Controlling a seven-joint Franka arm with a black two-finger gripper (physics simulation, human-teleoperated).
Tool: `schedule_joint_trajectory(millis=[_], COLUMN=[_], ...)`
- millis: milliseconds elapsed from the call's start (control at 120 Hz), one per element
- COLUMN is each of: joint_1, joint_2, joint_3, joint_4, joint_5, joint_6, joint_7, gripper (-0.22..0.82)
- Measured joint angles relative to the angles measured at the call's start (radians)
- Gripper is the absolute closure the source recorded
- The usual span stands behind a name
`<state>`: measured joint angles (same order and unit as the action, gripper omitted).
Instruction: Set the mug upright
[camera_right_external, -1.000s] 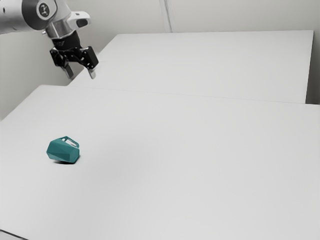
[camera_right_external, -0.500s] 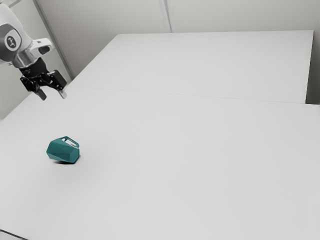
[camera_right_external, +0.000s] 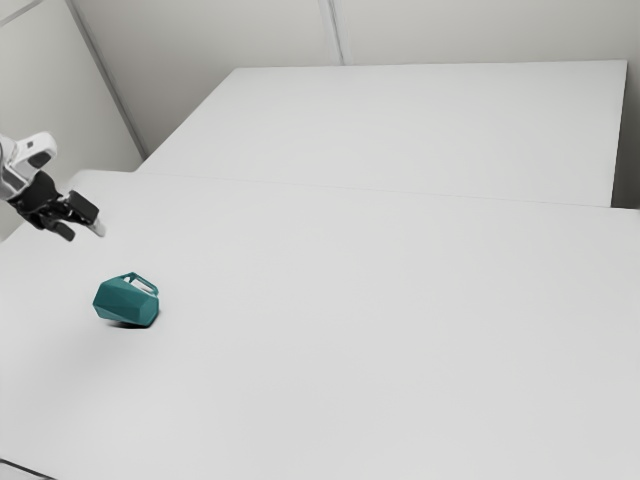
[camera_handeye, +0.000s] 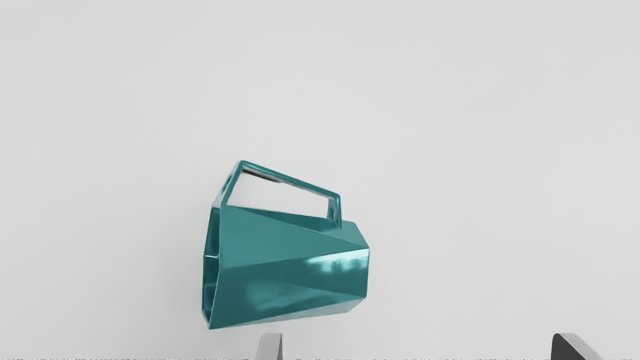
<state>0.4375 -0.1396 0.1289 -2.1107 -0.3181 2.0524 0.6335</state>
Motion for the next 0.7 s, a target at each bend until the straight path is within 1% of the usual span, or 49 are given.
schedule_joint_trajectory(millis=[150, 308, 508, 700], joint_1=[0.052, 0.087, 0.129, 0.202], joint_2=[0.009, 0.039, 0.083, 0.14], joint_3=[0.016, 0.026, 0.084, 0.097], joint_4=[-0.054, -0.07, -0.113, -0.114], joint_5=[-0.074, -0.174, -0.321, -0.474], joint_6=[0.044, 0.067, 0.078, 0.069], joint_7=[0.118, 0.244, 0.41, 0.585], gripper=[0.02, 0.02, 0.02, 0.02])
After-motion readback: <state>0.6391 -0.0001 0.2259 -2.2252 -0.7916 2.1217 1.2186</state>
